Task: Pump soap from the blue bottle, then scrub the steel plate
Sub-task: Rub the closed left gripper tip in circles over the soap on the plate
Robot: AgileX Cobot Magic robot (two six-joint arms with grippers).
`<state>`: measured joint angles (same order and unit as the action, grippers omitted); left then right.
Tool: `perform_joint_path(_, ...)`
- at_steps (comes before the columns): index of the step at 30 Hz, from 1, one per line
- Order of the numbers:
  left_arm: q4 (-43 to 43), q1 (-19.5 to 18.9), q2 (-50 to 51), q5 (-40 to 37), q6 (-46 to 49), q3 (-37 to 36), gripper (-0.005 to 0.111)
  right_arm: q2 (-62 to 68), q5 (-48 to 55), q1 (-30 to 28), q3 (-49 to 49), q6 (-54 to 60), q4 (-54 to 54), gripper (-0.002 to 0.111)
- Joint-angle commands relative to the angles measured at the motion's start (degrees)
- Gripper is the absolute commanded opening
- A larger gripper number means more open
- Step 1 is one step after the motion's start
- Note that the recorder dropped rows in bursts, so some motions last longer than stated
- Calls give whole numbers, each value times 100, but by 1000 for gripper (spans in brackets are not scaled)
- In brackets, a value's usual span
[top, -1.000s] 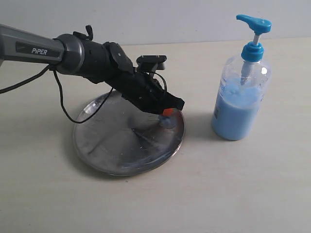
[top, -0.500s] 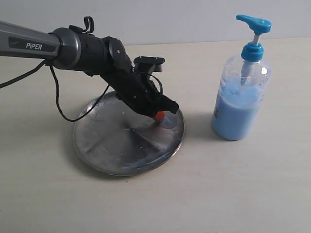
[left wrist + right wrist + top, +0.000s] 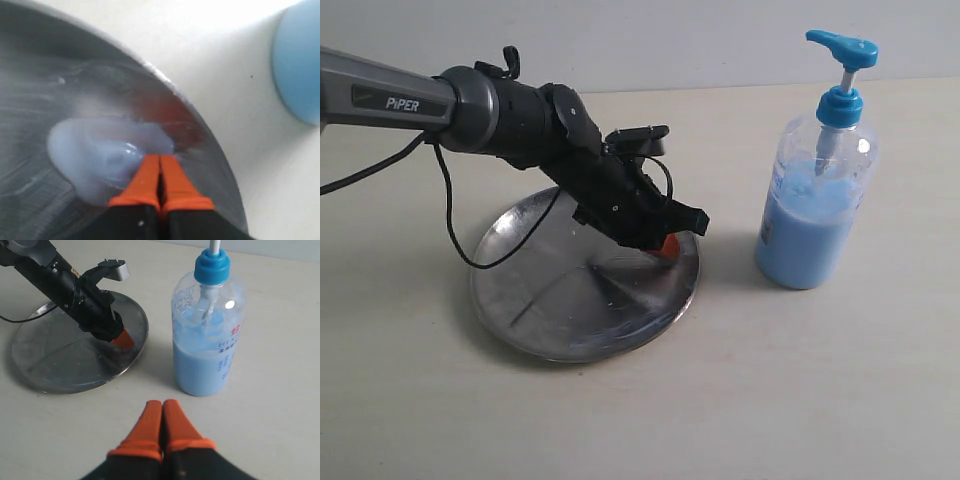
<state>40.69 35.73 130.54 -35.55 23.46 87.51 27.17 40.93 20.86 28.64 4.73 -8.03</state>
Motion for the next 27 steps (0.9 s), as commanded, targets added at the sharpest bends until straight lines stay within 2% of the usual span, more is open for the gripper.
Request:
perform_joint_path(1,-111,19,117,484,14,-78,0,-48,-63,-18,26,19,-21,0)
perform_joint_path(7,-592,-133,117,330,14,-78,0,-48,-63,-18,26,19,-21,0)
perform_joint_path(11,-610,-284,117,-17,14,-78,0,-48,-63,-18,26,30,-20,0)
perform_joint_path(18,-611,-309,117,-602,14,-78,0,-48,-63,-18,26,30,-20,0)
perform_joint_path(21,-393,-309,117,-736,14,-78,0,-48,-63,-18,26,30,-32,0)
perform_joint_path(27,722,-309,117,-527,332,-78,0,-48,-52,-18,26,19,-32,0)
